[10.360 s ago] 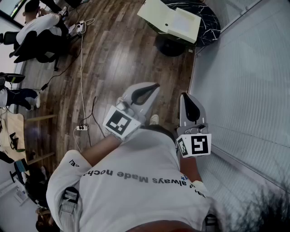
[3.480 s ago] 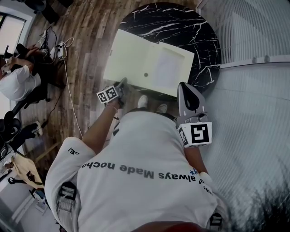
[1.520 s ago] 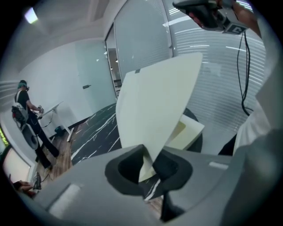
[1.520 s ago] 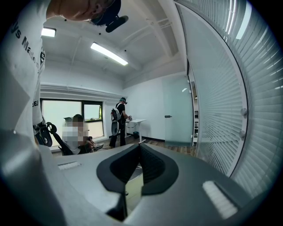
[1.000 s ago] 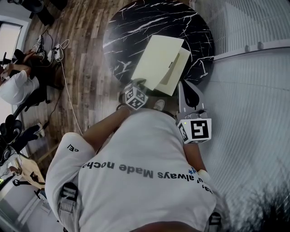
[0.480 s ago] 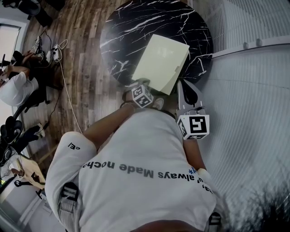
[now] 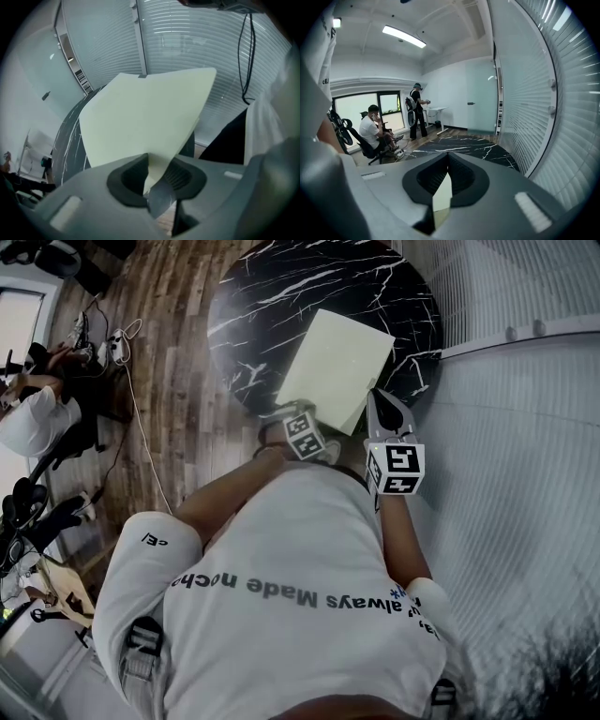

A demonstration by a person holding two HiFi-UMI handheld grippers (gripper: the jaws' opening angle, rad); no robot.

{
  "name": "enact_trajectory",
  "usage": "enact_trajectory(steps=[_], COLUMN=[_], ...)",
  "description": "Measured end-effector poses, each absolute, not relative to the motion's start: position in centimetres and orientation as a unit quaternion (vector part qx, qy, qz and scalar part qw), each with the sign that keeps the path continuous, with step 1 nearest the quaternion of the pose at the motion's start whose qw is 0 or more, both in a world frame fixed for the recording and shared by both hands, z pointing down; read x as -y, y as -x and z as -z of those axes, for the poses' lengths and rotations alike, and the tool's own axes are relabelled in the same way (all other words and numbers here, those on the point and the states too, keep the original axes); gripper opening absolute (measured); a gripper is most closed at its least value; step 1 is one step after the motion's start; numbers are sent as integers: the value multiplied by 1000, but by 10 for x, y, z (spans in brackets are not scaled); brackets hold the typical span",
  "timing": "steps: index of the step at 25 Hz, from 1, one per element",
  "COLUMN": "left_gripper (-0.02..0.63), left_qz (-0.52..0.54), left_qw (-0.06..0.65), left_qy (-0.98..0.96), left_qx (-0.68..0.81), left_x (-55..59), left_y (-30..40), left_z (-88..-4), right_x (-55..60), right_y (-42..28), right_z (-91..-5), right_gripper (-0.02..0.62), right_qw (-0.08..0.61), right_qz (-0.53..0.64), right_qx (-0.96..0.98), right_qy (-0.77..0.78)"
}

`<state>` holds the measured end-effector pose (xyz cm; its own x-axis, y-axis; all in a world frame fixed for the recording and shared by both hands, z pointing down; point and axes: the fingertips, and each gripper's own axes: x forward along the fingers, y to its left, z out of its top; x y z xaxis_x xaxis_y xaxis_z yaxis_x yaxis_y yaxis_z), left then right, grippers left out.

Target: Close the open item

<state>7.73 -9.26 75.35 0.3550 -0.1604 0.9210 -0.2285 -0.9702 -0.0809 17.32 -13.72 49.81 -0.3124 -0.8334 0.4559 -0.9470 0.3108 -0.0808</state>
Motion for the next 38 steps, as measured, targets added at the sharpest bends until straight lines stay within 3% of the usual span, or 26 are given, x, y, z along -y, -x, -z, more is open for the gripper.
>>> enact_trajectory(steps=[17, 38], left_gripper=[107, 127], left_qz=[-606, -614], left_qw=[0, -23], left_qy=[-792, -787], left_qx=[72, 57], left_x=[88, 87], left_y=[-80, -80], left_z=[-762, -762], right_x=[177, 169], right_y=[-191, -195], right_z=[-709, -764], right_gripper=[2, -8], right_qw=[424, 477], right_qz=[-238, -257], right_qx=[722, 706], right_qy=[-492, -456])
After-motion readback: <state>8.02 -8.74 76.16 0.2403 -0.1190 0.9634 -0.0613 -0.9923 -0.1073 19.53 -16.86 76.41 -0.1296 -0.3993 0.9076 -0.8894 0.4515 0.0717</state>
